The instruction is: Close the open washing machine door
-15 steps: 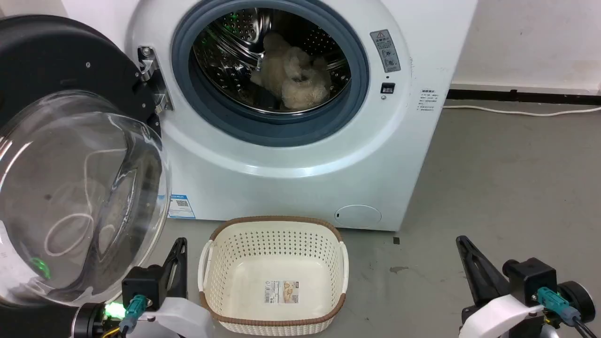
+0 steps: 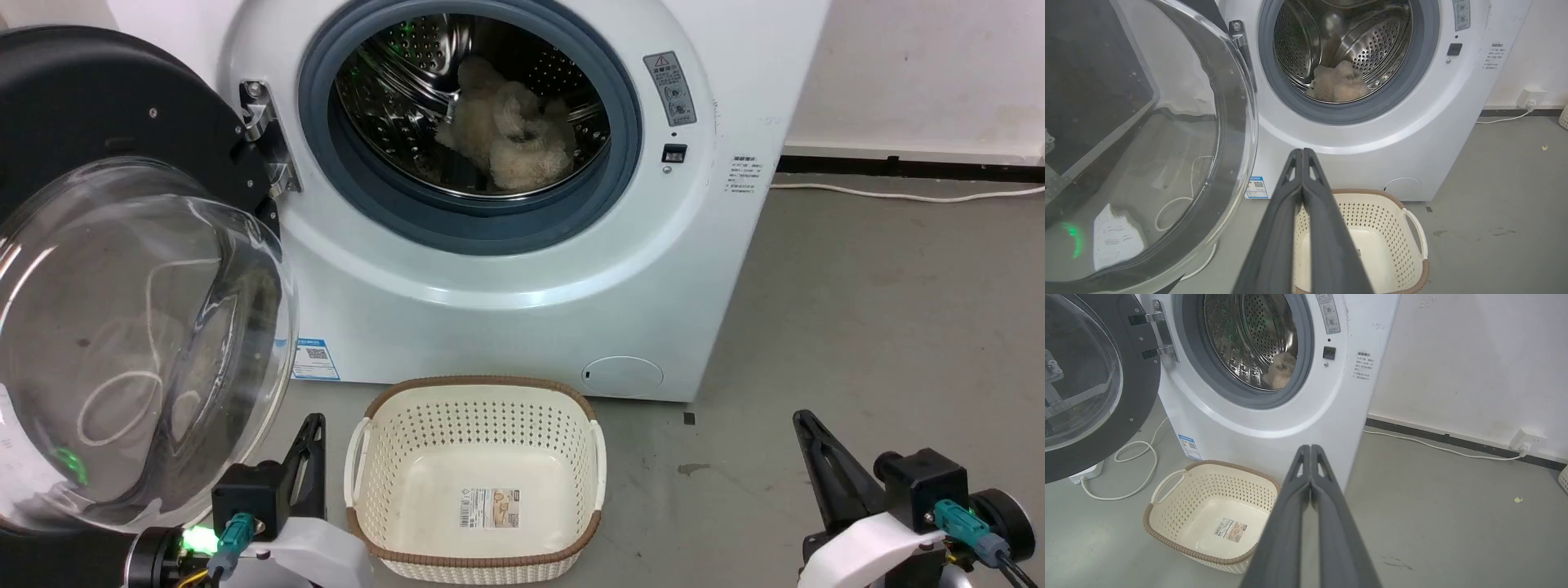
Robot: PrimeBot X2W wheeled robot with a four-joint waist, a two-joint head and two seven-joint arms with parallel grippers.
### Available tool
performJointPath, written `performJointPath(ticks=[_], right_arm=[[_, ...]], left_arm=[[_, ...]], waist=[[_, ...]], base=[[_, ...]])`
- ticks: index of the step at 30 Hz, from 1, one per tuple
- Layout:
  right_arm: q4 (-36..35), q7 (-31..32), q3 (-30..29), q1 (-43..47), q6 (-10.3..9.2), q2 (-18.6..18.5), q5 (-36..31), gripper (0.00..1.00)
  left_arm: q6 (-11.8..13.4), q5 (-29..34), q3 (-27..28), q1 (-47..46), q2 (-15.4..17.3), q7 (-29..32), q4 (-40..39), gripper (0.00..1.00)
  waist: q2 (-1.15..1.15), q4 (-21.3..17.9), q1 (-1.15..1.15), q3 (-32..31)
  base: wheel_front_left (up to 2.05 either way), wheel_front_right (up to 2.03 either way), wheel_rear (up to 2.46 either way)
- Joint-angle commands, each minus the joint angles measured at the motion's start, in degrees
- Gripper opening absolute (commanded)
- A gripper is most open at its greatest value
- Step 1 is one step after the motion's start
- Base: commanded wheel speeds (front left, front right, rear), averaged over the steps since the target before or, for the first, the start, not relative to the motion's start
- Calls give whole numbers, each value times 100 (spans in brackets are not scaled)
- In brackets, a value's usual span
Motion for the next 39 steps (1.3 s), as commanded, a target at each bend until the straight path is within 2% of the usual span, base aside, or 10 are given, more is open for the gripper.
performJointPath(ticks=[1, 30, 31, 39], right_arm=[[-27, 3, -2, -79, 6, 24, -29, 0], [-27, 3, -2, -79, 6, 24, -29, 0], [0, 0, 2, 0, 0, 0, 0, 100], [16, -44, -14, 16, 0, 0, 58, 100]], left_arm=[[12, 15, 6, -87, 0, 1, -23, 0], [12, 15, 6, -87, 0, 1, -23, 0], [0, 0, 3, 0, 0, -1, 0, 100], [-14, -22, 6, 5, 1, -44, 18, 100]], waist=[[0, 0, 0, 0], [0, 0, 0, 0], [0, 0, 0, 0], [0, 3, 0, 1]], base=[[0, 0, 0], [0, 0, 0], [0, 0, 0], [0, 0, 0]])
